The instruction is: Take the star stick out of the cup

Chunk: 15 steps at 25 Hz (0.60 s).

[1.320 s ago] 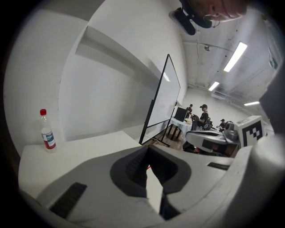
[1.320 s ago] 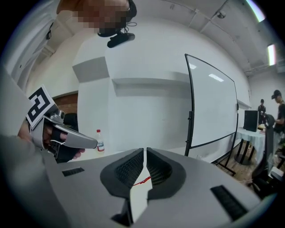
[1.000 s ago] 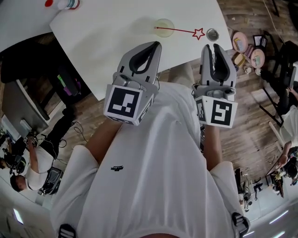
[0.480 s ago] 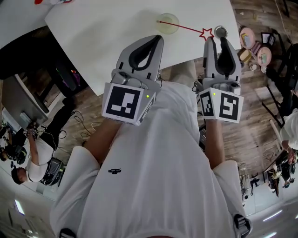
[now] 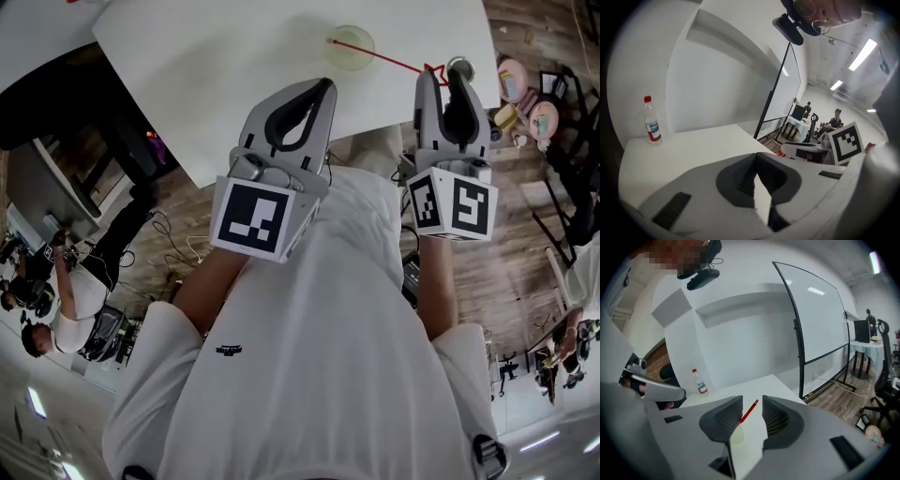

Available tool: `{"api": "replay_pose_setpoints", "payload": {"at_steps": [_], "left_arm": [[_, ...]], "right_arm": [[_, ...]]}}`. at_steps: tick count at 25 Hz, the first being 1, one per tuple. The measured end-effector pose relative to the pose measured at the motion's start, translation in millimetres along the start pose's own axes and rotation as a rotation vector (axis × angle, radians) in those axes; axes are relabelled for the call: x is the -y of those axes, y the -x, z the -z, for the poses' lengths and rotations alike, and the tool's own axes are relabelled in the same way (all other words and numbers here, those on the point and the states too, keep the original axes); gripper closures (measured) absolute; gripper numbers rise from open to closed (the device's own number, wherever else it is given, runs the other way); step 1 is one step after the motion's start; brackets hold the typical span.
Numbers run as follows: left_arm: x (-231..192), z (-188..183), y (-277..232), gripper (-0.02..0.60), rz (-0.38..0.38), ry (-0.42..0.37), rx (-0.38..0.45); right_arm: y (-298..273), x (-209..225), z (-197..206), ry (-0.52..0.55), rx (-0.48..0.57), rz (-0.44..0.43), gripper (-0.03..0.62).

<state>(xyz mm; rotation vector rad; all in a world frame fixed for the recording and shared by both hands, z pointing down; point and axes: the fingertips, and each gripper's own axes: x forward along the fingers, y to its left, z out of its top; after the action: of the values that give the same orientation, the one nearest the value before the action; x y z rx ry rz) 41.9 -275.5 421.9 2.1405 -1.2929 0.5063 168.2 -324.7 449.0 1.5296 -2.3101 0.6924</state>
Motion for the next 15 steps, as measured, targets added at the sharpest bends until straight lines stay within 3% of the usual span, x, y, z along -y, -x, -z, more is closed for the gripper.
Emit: {"api": "replay_pose_setpoints", "payload": {"at_steps": [3,15], "left_arm": [[-1,4,0,0.585,0.001,0.0,-0.007],[-6,7,9,0.584,-0.009,0.002,0.0]], "right_arm": [[-3,-1,0,0.01,0.0,-0.004,0.525],[2,-26,-4,-0.006,0.006,-0.088,0.566]]}}
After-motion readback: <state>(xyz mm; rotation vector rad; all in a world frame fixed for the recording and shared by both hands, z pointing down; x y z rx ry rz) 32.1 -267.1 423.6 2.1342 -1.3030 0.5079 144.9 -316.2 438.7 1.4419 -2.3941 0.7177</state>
